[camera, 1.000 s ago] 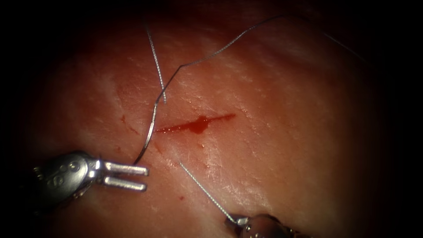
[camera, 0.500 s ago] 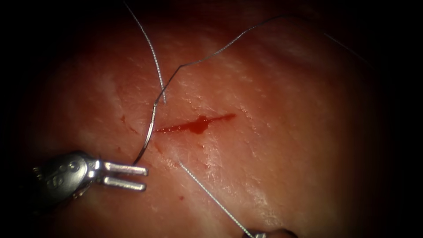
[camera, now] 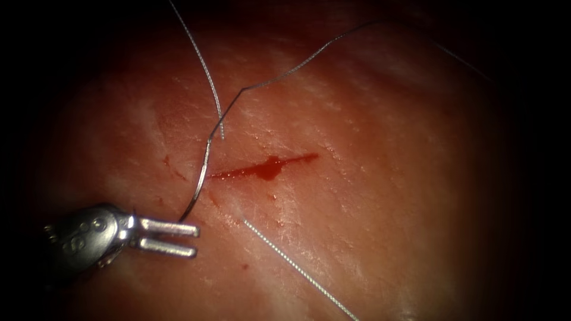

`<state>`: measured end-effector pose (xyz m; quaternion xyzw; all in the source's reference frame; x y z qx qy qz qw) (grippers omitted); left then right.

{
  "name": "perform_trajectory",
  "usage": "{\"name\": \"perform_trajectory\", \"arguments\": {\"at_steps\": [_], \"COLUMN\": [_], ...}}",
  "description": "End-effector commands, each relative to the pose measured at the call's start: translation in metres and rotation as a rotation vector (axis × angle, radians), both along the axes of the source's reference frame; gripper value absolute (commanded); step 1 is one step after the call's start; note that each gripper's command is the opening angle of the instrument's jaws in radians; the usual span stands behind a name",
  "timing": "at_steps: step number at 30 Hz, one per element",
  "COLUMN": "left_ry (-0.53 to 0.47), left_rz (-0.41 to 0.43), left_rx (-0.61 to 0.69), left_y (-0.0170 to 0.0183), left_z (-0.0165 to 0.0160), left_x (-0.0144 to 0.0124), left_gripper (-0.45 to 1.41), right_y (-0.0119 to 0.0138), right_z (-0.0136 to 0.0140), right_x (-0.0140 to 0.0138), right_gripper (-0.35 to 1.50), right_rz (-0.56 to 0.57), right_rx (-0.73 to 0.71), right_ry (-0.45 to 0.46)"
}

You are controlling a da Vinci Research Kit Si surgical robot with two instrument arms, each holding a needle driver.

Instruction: Wound Closure

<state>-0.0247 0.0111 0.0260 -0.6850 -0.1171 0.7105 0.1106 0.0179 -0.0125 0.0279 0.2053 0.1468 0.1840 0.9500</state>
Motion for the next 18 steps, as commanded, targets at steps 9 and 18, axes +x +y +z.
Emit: {"name": "perform_trajectory", "arguments": {"at_steps": [9, 18], "left_ry": [-0.002, -0.001], "left_rz": [0.001, 0.000], "left_rx": [0.000, 0.000], "left_y": [0.0001, 0.0001], "left_z": [0.0007, 0.0006], "left_x": [-0.0004, -0.0005], "left_gripper": [-0.45, -0.45], "right_y": [0.0008, 0.0123], "right_z": [0.0007, -0.0057], "right_x": [-0.0006, 0.0071], "right_gripper": [1.15, 1.41], "right_rz": [0.055, 0.341], "right_rx": [-0.048, -0.206], "right_ry": [0.021, 0.318]}}
